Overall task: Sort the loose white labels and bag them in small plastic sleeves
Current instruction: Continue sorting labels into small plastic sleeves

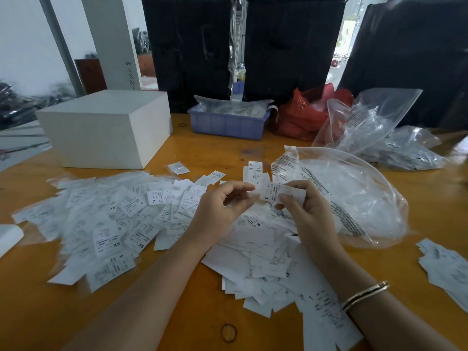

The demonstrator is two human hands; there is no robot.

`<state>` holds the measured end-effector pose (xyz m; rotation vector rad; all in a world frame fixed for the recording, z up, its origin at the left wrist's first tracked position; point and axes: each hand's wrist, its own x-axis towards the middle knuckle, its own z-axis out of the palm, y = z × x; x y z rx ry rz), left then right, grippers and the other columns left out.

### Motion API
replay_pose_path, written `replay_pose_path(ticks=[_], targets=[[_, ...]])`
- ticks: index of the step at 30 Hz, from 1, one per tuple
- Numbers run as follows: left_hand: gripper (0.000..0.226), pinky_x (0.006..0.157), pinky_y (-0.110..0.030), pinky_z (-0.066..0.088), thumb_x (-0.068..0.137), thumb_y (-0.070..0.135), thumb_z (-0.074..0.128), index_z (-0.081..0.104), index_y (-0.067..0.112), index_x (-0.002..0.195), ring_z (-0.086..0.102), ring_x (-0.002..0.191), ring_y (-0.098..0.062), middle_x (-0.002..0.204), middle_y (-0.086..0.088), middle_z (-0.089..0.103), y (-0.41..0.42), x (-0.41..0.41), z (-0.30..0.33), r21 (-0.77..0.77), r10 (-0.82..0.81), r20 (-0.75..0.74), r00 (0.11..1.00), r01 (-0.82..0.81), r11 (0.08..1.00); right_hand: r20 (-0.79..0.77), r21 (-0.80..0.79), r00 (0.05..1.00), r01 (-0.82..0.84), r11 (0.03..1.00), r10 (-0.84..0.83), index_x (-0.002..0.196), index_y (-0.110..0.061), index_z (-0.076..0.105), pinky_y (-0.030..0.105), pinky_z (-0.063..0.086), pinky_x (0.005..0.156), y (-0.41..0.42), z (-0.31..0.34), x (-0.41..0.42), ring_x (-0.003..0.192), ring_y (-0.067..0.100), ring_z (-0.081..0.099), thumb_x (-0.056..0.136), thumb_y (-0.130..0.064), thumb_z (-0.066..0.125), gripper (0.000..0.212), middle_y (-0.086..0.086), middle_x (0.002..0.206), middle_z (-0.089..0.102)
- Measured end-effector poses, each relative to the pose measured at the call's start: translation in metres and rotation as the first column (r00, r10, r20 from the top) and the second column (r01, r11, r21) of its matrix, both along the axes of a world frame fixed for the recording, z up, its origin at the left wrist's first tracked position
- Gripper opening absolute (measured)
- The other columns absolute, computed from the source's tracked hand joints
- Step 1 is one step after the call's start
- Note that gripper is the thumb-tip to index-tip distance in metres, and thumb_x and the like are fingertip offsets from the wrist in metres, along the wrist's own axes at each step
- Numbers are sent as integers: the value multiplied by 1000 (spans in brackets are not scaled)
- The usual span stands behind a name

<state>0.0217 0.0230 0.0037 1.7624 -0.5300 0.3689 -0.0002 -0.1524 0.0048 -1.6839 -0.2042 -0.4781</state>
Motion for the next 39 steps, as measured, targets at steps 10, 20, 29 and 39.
replay_pose_path(ticks=[10,20,29,39], targets=[[31,72,-6,47,84,7,68,65,35,99,64,86,6,85,22,70,2,1,2,-109,-8,-62,998,1,994,-37,21,999,-9,1000,10,87,-21,58,21,51,58,-3,0,0,73,9,67,91,-13,60,9,-2,79,69],[23,72,-8,49,84,12,69,68,32,96,63,89,8,88,28,69,2,3,1,-83,7,-66,998,-12,996,-46,-9,999,-15,1000,15,89,-24,56,24,53,62,-1,0,1,76,13,67,91,-15,59,9,1,86,68],[18,64,-20,48,88,24,64,67,42,87,65,73,-13,82,28,70,1,2,3,-43,38,-52,998,-40,998,48,122,999,7,992,-13,90,-27,56,21,53,62,1,3,-3,75,13,67,91,-12,58,16,5,93,67],[16,68,-7,48,83,36,56,68,36,93,64,75,4,80,19,72,0,-2,5,-78,-76,-83,994,69,995,43,97,999,-15,995,11,87,-30,57,25,55,63,0,2,-2,75,14,66,92,-13,57,18,1,85,67]])
